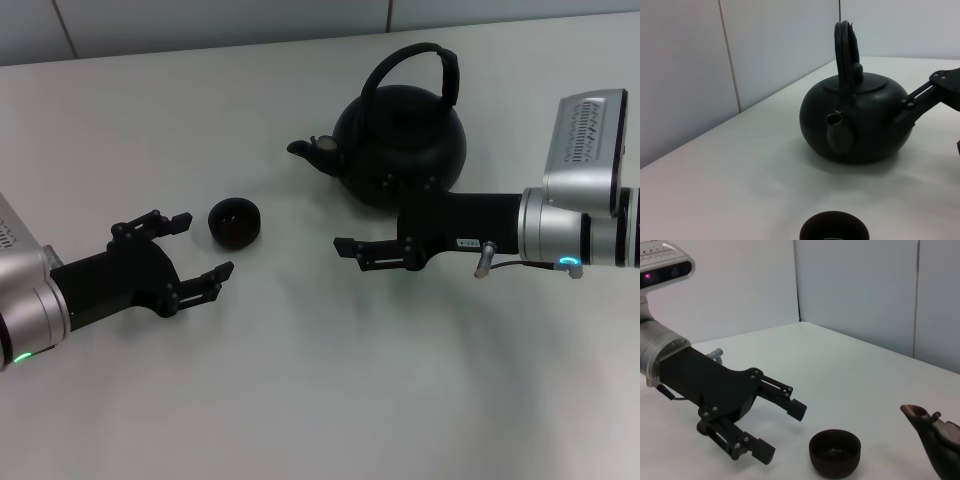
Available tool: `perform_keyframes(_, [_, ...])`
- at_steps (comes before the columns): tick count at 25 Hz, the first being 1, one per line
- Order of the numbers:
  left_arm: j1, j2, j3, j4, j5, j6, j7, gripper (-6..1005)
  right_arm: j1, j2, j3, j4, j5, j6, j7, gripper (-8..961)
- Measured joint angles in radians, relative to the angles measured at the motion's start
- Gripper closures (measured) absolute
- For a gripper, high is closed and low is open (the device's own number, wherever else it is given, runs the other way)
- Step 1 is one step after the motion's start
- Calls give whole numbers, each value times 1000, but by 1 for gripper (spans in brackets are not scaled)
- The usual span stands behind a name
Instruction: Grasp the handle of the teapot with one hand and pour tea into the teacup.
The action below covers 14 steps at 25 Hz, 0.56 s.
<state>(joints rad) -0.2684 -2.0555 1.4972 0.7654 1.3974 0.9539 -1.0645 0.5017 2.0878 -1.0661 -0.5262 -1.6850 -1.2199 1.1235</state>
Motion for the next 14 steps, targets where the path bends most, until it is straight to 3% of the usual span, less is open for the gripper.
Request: perform_keyframes(14, [0, 0, 0, 0, 0, 3, 0, 191, -2, 0, 0, 3, 1, 7, 0, 127])
